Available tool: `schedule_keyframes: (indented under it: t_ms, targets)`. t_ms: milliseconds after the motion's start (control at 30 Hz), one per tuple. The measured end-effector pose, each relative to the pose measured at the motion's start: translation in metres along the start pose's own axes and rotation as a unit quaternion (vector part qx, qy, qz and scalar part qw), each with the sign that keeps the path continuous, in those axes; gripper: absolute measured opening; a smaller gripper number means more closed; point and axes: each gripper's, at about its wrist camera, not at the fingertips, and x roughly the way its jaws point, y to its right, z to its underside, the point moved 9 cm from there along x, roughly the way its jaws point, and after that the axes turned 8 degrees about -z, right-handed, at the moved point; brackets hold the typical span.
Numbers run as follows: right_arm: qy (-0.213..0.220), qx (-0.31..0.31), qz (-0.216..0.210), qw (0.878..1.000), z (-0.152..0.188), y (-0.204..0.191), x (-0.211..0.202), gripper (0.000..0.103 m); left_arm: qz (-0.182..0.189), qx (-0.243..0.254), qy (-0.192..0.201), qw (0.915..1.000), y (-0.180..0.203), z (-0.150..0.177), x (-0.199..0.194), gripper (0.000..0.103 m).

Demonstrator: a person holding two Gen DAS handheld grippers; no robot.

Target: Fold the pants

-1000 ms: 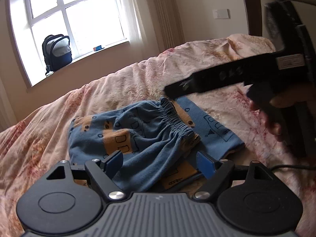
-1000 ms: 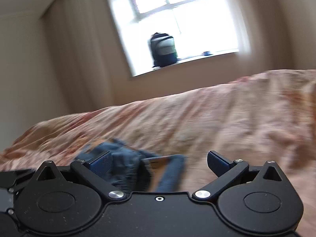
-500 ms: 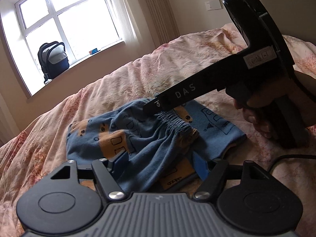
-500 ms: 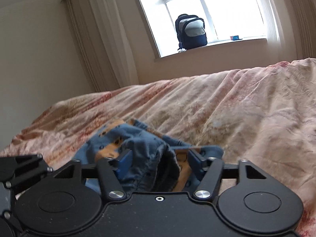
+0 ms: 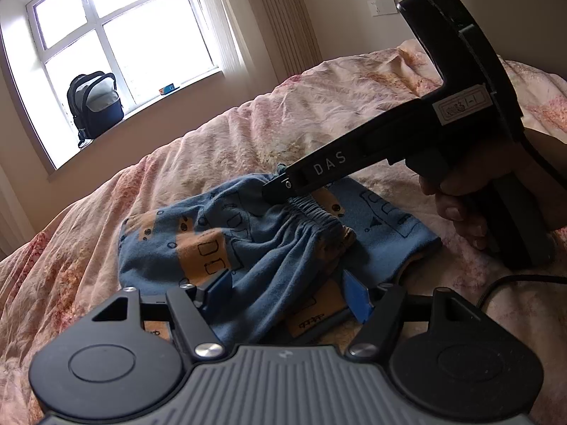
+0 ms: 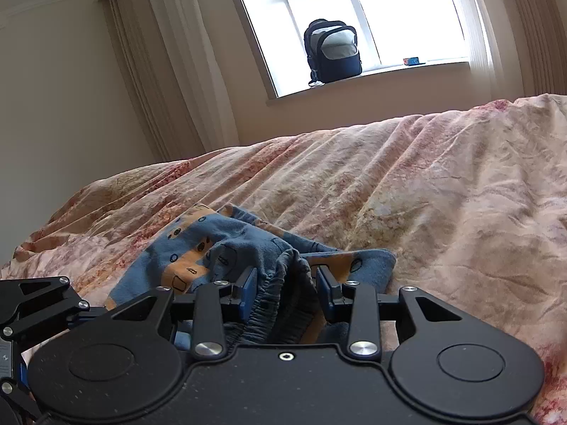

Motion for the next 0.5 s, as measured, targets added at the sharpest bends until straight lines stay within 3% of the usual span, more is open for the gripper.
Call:
schedule_keyframes:
  t_ms: [267, 500]
  targets:
    - [0.001, 0.007, -0.001, 1.000, 0.001, 0.002, -0.001, 0.041, -0.043, 0.061, 0.000, 0.9972, 0.003, 0.005, -0.001, 0.079]
    - [0.001, 0.007, -0.004, 1.000, 0.001, 0.002, -0.001, 0.041, -0.076, 0.151, 0.034, 0.9851, 0.020, 0.001, -0.003, 0.064]
